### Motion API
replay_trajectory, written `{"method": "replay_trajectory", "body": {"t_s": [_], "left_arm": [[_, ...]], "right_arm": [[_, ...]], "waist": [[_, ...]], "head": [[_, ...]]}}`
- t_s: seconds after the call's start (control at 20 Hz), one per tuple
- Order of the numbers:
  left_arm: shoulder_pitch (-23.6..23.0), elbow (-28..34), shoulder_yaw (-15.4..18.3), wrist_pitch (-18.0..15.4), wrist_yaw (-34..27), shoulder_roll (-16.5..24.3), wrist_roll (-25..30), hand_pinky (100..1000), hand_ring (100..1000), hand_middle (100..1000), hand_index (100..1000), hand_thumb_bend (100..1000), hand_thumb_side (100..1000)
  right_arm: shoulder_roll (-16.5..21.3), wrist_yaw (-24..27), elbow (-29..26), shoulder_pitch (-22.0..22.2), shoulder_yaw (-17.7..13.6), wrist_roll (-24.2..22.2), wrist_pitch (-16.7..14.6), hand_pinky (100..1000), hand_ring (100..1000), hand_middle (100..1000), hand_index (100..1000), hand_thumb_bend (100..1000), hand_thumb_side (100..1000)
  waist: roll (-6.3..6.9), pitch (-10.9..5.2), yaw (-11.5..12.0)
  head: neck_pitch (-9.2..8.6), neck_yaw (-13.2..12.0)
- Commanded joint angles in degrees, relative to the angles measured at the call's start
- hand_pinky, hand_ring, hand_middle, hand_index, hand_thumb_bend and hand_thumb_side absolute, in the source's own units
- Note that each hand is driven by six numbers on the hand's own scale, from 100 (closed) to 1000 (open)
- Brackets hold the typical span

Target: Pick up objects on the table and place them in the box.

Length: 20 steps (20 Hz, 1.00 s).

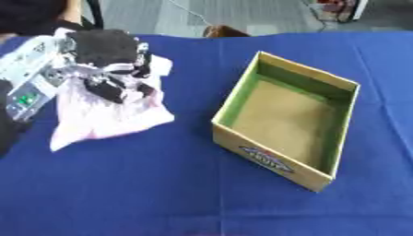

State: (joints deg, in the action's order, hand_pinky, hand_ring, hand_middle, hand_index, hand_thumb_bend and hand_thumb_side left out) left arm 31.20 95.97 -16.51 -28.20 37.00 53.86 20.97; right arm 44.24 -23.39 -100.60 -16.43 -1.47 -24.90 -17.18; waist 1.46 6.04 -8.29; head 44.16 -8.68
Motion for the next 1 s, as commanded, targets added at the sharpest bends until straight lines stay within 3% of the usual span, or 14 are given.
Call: {"method": "replay_trajectory", "body": {"t_s": [0.05,0.75,1.0], "left_arm": [[1.51,3.23,1.52,1.21,-3.89,3.10,1.87,100,100,100,100,100,167],[3.18,5.16,1.49,1.85,-7.08,2.81,4.44,100,100,100,100,100,163],[5.81,5.28,0.41,1.62,-8.81,0.93,5.46,100,100,100,100,100,171]], "right_arm": [[2.06,-0.10,-0.47,-0.39,-0.63,-0.06,0.07,654,756,881,930,732,619],[2.10,-0.11,-0.52,-0.50,-0.58,-0.12,0.12,654,756,881,929,743,616],[2.03,-0.08,-0.50,-0.45,-0.52,-0.20,0.12,654,755,881,929,750,615]], "waist": [[0.00,-0.98,0.13],[0.00,-1.05,0.08],[0.00,-1.16,0.04]], "head": [[-0.04,0.47],[-0.04,0.50],[-0.04,0.38]]}}
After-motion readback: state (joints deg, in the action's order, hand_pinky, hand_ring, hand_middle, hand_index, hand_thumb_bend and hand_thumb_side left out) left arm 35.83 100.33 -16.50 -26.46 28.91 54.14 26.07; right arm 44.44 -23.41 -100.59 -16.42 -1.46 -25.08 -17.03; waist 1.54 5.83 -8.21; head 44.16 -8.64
